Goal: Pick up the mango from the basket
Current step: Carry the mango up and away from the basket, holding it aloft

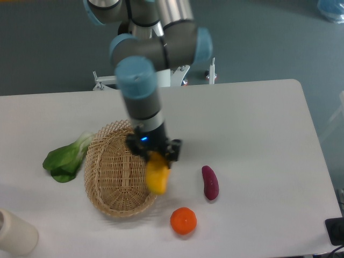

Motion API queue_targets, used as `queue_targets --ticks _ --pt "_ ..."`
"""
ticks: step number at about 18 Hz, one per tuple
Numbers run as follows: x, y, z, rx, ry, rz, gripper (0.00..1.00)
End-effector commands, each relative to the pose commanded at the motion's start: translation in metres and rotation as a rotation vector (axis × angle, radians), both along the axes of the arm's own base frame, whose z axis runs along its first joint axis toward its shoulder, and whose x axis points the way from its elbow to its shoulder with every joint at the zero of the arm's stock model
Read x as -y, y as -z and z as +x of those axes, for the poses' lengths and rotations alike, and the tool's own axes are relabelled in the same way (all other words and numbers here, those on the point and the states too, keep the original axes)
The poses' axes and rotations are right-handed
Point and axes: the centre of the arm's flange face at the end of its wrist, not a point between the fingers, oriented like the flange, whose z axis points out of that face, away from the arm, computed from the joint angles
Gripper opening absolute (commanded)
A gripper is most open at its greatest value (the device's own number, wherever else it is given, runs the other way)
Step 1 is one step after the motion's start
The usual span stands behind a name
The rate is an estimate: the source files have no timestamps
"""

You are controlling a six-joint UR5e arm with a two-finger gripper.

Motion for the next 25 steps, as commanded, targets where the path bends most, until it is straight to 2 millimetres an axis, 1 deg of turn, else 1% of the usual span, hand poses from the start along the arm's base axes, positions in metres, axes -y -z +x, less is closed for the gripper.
queue_targets --ticks 3,5,8,11,25 --pt "0.041 0.000 -0.046 -0.001 0.010 -0.035 0.45" --pt "0.065 0.000 -0.072 -0.014 0.067 -0.059 0.45" --pt "0.097 0.002 -0.099 0.009 0.065 -0.032 0.45" --pt "0.106 -0.007 -0.103 0.018 0.076 -0.002 0.45" --pt "0.108 -0.012 -0.108 0.022 0.060 0.032 0.45"
